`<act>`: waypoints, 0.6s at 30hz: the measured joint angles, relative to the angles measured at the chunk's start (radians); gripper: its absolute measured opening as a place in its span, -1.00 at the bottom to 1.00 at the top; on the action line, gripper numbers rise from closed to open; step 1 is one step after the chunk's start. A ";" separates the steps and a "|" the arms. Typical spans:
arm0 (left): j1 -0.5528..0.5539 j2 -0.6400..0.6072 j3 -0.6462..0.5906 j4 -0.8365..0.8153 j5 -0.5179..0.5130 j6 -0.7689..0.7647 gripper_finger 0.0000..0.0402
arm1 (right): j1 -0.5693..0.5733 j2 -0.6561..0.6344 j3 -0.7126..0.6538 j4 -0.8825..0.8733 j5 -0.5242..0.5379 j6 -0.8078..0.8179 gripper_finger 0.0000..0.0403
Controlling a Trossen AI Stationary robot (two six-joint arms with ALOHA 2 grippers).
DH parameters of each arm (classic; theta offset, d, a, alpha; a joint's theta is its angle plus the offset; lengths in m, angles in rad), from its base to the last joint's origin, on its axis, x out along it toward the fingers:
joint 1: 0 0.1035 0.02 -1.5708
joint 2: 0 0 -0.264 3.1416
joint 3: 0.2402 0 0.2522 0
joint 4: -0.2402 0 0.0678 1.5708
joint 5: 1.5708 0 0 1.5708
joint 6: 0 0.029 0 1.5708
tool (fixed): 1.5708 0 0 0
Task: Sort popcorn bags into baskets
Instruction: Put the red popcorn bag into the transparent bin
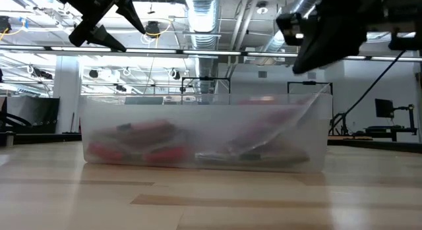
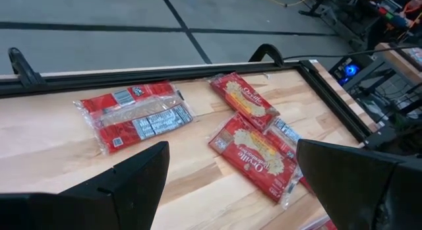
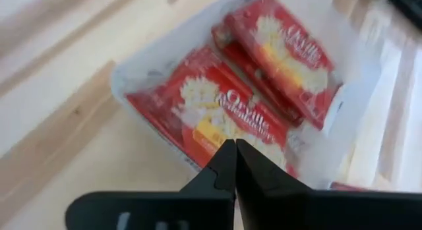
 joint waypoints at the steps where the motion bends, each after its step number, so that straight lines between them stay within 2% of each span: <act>1: 0.000 0.000 0.000 0.000 0.000 -0.003 0.60 | -0.001 0.014 0.000 0.000 0.001 0.006 -0.88; 8: 0.000 0.000 0.000 -0.001 0.000 -0.013 0.60 | 0.017 0.115 0.000 0.001 -0.001 0.006 -0.88; 14: 0.000 0.000 0.000 -0.003 0.000 -0.036 0.59 | 0.019 0.122 0.000 0.018 -0.001 -0.025 -0.93; 18: 0.000 0.000 0.000 -0.004 0.017 -0.040 0.59 | 0.006 0.122 0.000 0.034 -0.001 -0.025 -0.89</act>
